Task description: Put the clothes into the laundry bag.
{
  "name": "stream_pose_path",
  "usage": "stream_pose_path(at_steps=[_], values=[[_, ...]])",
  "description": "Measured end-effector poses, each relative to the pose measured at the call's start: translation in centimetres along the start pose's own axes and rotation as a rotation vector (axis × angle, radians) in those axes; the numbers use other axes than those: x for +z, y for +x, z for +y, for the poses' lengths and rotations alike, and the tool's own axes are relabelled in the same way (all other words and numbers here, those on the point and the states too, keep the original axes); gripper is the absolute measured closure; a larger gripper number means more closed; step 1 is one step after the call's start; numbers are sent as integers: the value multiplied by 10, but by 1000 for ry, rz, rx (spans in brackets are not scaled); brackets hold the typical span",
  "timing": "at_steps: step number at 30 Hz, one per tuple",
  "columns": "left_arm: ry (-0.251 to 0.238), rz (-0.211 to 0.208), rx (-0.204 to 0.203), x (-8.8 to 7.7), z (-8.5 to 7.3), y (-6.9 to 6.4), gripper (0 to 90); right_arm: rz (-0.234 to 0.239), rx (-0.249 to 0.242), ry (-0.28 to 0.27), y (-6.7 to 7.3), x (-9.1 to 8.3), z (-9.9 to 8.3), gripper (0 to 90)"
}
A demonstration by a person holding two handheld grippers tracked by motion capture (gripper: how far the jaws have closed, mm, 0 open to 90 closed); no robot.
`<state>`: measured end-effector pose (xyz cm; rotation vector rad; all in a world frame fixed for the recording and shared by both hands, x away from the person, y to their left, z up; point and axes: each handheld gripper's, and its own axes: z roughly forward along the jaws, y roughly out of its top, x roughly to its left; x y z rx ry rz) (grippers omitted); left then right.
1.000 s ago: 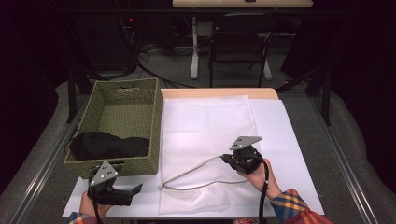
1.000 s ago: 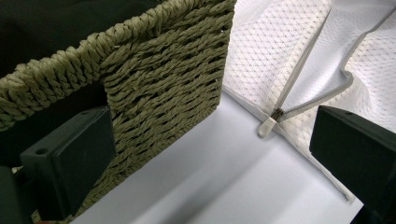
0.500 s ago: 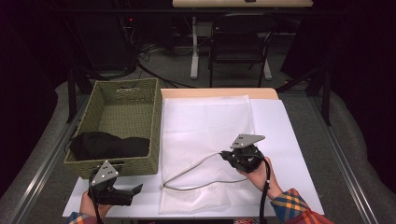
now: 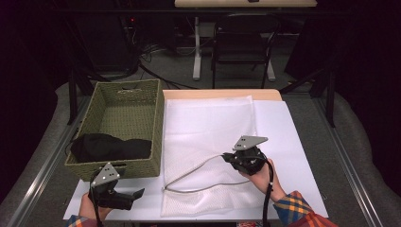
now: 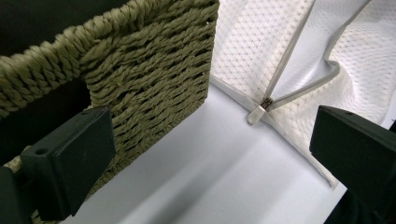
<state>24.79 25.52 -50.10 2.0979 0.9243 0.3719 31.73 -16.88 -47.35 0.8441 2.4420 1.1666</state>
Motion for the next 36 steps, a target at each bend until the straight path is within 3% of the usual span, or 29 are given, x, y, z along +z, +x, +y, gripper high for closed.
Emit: stream_pose_path(at_steps=[4, 10, 16, 26, 33, 36], values=[[13, -19, 6, -3, 4, 0, 0, 8, -5, -4, -1, 0, 0, 883], [31, 7, 72, -9, 10, -4, 1, 10, -1, 4, -2, 1, -2, 883], [43, -1, 81, -10, 15, -4, 1, 1, -6, 4, -2, 0, -3, 883], [91, -60, 102, -10, 20, -6, 0, -4, -10, 7, 0, -1, -3, 882], [118, -60, 123, -17, 26, -1, 0, -6, -3, 5, 0, -2, -4, 882], [119, -84, 134, -18, 30, 1, 0, -6, -5, 5, 0, -2, -4, 882]])
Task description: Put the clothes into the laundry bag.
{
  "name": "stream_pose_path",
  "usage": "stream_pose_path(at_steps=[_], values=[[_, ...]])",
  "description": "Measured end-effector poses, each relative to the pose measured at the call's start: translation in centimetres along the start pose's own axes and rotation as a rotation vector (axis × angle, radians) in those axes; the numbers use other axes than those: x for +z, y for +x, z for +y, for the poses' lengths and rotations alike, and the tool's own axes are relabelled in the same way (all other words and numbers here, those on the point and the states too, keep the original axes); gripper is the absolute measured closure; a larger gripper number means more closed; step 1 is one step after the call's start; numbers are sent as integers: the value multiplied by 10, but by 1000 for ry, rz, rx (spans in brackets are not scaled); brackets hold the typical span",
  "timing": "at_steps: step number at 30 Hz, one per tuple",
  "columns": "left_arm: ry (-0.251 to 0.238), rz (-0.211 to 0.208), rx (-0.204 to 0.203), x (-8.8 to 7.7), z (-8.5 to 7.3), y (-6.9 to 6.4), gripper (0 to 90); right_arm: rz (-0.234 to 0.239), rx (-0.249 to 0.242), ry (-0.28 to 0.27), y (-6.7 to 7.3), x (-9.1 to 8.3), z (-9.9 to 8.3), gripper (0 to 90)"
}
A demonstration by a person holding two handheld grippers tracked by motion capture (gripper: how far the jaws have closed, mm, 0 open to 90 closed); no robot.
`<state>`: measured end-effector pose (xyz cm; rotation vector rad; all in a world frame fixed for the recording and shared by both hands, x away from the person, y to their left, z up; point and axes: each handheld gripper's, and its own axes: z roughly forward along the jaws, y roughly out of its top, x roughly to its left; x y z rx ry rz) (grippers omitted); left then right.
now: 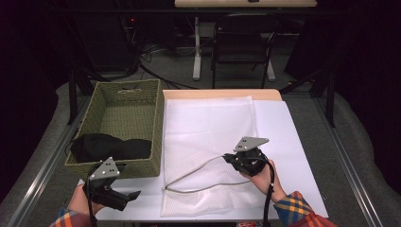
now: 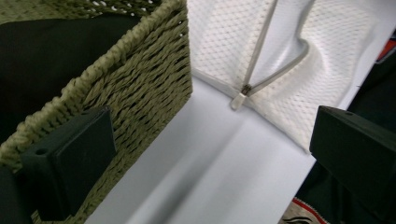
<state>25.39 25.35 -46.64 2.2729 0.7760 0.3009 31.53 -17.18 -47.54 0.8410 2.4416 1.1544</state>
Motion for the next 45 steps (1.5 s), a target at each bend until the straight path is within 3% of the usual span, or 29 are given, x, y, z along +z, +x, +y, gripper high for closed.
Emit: stream_pose_path(at_steps=[9, 13, 24, 34, 45], values=[[7, -33, 31, -7, 14, 7, 0, 1, 1, 4, -1, 0, -1, 882], [13, -29, 46, -10, 21, 11, 0, -5, 4, 8, 0, 1, -1, 882], [41, -36, 62, -19, 38, 33, 0, -6, 9, 9, -1, 0, 0, 883], [108, -13, 98, -20, 54, 54, 0, 0, 8, 12, -2, 0, 0, 883], [204, -25, 139, -14, 74, 83, 0, 2, 11, 15, -4, 1, -1, 882]])
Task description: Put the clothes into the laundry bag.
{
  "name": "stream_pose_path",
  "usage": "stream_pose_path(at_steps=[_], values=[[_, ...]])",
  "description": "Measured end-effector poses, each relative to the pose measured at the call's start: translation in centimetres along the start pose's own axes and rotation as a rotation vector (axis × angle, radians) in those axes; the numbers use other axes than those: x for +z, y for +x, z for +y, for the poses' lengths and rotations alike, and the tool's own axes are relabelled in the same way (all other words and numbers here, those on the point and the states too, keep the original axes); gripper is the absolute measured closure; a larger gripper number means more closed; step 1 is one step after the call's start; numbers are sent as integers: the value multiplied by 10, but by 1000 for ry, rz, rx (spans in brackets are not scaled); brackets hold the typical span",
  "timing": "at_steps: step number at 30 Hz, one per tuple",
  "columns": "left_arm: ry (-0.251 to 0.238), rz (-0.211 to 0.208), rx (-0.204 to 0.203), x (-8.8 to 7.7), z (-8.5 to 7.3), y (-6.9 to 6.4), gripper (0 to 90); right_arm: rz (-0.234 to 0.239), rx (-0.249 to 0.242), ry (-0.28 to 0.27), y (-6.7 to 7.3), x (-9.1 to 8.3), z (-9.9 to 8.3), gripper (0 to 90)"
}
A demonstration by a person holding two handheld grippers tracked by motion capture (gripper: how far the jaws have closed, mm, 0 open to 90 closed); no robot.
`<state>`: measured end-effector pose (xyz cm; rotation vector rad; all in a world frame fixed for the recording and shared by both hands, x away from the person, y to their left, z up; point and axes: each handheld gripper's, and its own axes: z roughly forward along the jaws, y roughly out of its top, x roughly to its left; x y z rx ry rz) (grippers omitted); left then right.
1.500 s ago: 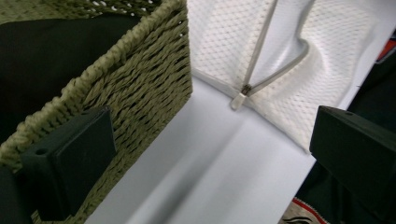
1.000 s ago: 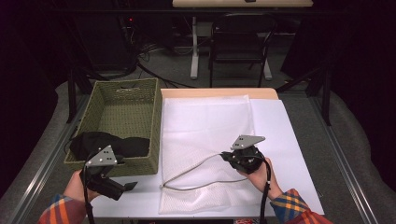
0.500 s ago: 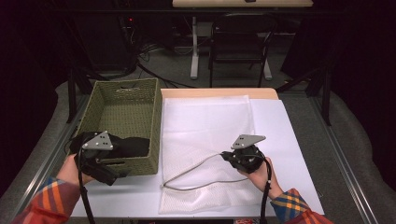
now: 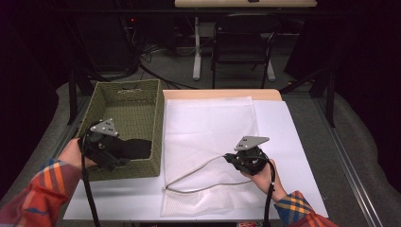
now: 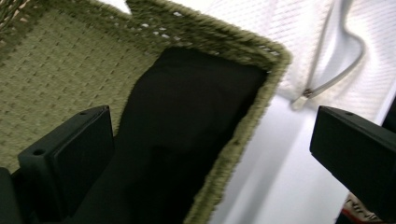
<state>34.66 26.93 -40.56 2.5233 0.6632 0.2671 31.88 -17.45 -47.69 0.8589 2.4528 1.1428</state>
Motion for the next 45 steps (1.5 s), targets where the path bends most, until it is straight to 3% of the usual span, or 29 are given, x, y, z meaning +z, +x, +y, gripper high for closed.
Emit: stream_pose_path(at_steps=[9, 13, 23, 26, 30, 37, 42, 45], values=[[108, -31, 24, 8, 4, 21, 0, 1, 3, 5, 0, 0, -1, 882], [164, -24, 36, 15, 5, 28, 0, 1, 3, 6, 0, 1, -1, 883], [236, -16, 29, 30, 10, 45, 1, 1, 4, 10, 0, 1, -1, 883], [259, -25, 40, 38, 11, 47, 61, 2, 4, 9, -1, 1, -1, 882], [281, -30, 38, 48, 13, 51, 78, 0, 3, 13, 0, 1, -1, 882], [309, -60, 75, 63, 14, 51, 143, -1, 8, 7, -1, 0, -2, 881], [322, -76, 70, 69, 13, 51, 222, 1, 2, 8, 0, 1, -1, 881], [354, -99, 55, 75, 12, 52, 231, 4, 2, 7, 0, 1, -1, 880]])
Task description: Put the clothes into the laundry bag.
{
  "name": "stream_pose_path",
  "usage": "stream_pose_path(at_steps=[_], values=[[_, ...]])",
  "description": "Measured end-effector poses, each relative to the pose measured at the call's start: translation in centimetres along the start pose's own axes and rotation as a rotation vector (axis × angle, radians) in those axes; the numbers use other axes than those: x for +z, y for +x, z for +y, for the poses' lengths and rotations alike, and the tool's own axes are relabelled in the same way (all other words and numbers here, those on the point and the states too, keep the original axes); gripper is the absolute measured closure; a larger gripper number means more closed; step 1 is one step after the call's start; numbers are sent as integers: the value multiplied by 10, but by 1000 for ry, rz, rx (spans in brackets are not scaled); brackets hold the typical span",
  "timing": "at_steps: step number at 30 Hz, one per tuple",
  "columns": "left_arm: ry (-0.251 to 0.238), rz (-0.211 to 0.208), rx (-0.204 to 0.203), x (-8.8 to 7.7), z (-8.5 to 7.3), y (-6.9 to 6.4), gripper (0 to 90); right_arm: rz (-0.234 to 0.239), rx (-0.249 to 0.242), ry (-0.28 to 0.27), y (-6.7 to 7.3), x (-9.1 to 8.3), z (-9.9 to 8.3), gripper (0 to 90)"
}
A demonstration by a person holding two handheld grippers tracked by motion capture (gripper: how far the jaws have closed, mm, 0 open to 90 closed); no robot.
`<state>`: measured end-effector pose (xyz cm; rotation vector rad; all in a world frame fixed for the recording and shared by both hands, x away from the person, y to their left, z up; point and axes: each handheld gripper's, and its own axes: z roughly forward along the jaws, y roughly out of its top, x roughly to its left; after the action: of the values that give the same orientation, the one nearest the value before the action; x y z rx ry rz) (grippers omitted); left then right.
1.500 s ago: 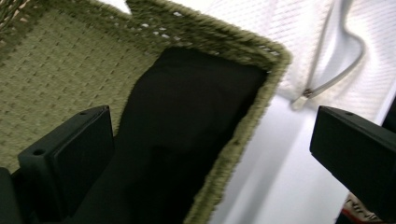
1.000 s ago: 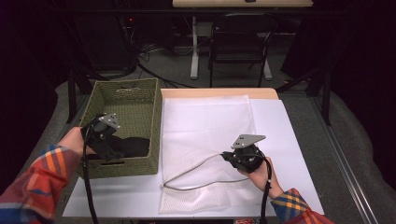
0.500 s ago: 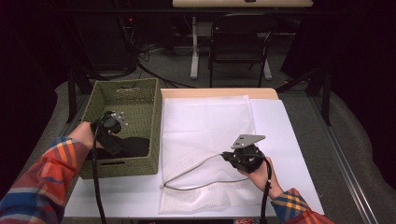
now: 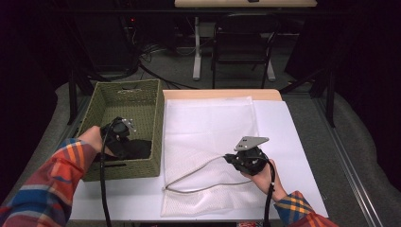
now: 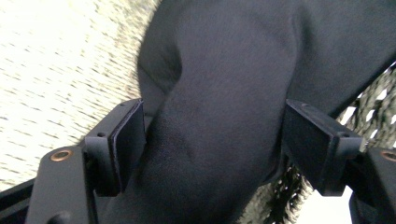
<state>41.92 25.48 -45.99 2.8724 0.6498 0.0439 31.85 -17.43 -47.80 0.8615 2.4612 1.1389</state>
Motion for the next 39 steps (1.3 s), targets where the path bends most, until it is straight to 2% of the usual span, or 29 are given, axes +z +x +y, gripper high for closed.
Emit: stream_pose_path(at_steps=[3, 5, 6, 7, 8, 10, 13, 18, 24, 28, 32, 34, 38, 39], values=[[32, -5, -16, 8, -1, 2, 235, 4, -2, -1, 0, 0, 0, 880], [14, -12, -13, 8, -2, 3, 273, 4, -3, -1, 0, 0, 0, 880], [8, -13, -8, 8, -2, 3, 312, 3, -3, 0, 0, 0, 0, 880], [-6, -13, -8, 8, -3, 3, 417, 4, -4, 0, 0, 0, 0, 880], [-13, -12, -7, 8, -3, 3, 417, 4, -4, 0, 0, 0, 0, 880], [-16, -7, -1, 7, -5, 3, 553, 4, -4, 1, 0, 0, 0, 879], [-28, 3, -11, 7, -7, 2, 628, 4, -7, 1, 1, 0, 0, 879], [-45, 24, -60, 6, -9, 1, 650, 2, -6, -1, 1, 0, 0, 880], [-74, 56, -157, 5, -8, 5, 670, 3, -8, 4, 1, 0, 0, 880], [-90, 101, -224, 3, -6, 11, 673, -2, -8, 2, 1, 0, 0, 881], [-89, 133, -257, 5, -1, 16, 670, -6, -6, 0, 1, -1, 0, 881], [-86, 142, -259, 6, 1, 18, 668, -6, -3, 3, 0, 0, 0, 882], [-82, 131, -266, 8, 2, 23, 662, -5, -2, 3, 0, 0, 0, 882], [-80, 126, -252, 8, 2, 22, 657, -5, -1, 4, 0, 0, 0, 882]])
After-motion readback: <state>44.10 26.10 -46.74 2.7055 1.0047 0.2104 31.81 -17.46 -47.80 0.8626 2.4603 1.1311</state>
